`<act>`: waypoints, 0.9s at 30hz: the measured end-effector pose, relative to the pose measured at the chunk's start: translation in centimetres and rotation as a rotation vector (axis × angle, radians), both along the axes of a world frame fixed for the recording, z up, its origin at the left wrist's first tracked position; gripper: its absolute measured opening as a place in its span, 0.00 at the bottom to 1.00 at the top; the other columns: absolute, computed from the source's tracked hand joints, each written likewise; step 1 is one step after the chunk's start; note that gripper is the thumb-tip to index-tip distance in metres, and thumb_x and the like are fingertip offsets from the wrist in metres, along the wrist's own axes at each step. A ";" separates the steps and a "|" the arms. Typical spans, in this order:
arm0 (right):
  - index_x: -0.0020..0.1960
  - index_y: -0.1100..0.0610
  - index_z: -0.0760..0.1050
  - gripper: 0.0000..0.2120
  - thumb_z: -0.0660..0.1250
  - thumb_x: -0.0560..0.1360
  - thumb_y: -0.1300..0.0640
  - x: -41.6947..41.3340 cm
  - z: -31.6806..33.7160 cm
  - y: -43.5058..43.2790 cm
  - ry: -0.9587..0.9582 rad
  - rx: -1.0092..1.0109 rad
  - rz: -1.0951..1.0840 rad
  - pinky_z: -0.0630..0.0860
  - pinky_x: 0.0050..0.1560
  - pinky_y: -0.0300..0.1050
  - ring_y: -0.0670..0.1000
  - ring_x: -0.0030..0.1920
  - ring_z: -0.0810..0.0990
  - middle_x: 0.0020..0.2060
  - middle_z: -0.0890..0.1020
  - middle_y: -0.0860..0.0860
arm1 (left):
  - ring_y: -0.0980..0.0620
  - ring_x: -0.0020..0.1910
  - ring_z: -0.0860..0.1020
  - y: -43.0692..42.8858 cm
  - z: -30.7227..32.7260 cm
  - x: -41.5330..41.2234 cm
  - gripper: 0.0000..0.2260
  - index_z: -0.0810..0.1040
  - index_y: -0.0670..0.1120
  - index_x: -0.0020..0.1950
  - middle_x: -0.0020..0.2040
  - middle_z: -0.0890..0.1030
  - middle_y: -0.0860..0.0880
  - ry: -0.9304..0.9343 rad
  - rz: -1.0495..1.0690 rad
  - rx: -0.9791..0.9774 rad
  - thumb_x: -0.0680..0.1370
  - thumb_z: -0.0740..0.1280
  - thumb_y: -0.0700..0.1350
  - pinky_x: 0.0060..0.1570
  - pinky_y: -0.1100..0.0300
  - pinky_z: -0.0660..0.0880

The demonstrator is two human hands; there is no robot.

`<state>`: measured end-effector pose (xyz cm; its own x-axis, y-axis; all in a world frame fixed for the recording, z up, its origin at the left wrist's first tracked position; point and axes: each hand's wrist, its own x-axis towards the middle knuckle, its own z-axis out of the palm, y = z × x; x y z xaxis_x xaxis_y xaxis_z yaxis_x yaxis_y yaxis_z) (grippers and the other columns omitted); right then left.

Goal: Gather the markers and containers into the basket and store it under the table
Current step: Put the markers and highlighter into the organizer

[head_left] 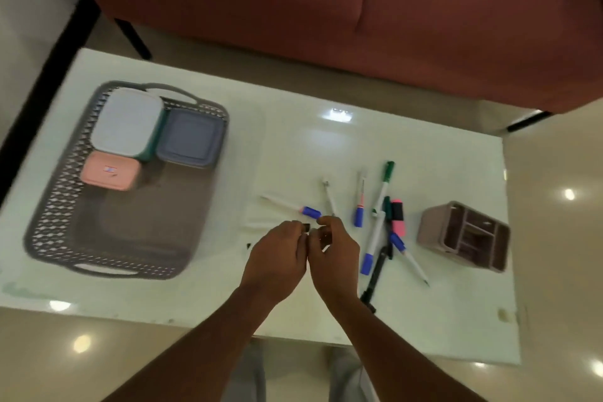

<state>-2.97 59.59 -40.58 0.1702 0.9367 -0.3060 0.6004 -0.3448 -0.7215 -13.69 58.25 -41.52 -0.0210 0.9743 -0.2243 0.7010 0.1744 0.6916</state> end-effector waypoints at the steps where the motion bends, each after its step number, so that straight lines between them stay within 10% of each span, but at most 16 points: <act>1: 0.57 0.50 0.75 0.08 0.64 0.78 0.56 1.8 -0.3 -0.3 -0.033 -0.016 -0.018 0.72 0.36 0.30 0.40 0.38 0.79 0.36 0.79 0.41 | 0.52 0.43 0.78 -0.1 -0.2 1.7 0.10 0.76 0.47 0.53 0.46 0.80 0.51 0.010 -0.033 -0.028 0.82 0.57 0.49 0.48 0.55 0.76; 11: 0.67 0.53 0.72 0.18 0.66 0.78 0.57 19.6 -3.9 -2.0 -0.391 -0.075 -0.017 0.66 0.65 0.41 0.50 0.66 0.71 0.64 0.76 0.48 | 0.52 0.52 0.77 0.4 -1.9 17.6 0.15 0.71 0.49 0.61 0.54 0.77 0.50 0.197 -0.120 -0.403 0.80 0.62 0.56 0.53 0.59 0.75; 18: 0.65 0.55 0.74 0.16 0.65 0.78 0.59 22.8 -6.2 -0.9 -0.401 -0.120 0.272 0.75 0.53 0.48 0.55 0.54 0.76 0.54 0.81 0.53 | 0.52 0.51 0.78 0.8 -3.5 20.9 0.12 0.72 0.47 0.61 0.55 0.77 0.49 0.397 -0.051 -0.453 0.80 0.63 0.49 0.51 0.61 0.75; 27: 0.63 0.52 0.73 0.13 0.63 0.80 0.52 24.1 0.7 0.7 0.044 -0.085 0.194 0.77 0.56 0.43 0.45 0.52 0.78 0.55 0.79 0.47 | 0.55 0.39 0.78 1.4 2.2 24.1 0.09 0.76 0.47 0.54 0.44 0.79 0.54 -0.067 0.333 -0.230 0.76 0.71 0.47 0.38 0.71 0.72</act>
<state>21.12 60.30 -39.88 -0.0257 0.9210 -0.3887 0.6301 -0.2870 -0.7216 10.40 59.67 -39.32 -0.3046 0.8408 -0.4474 0.5353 0.5397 0.6498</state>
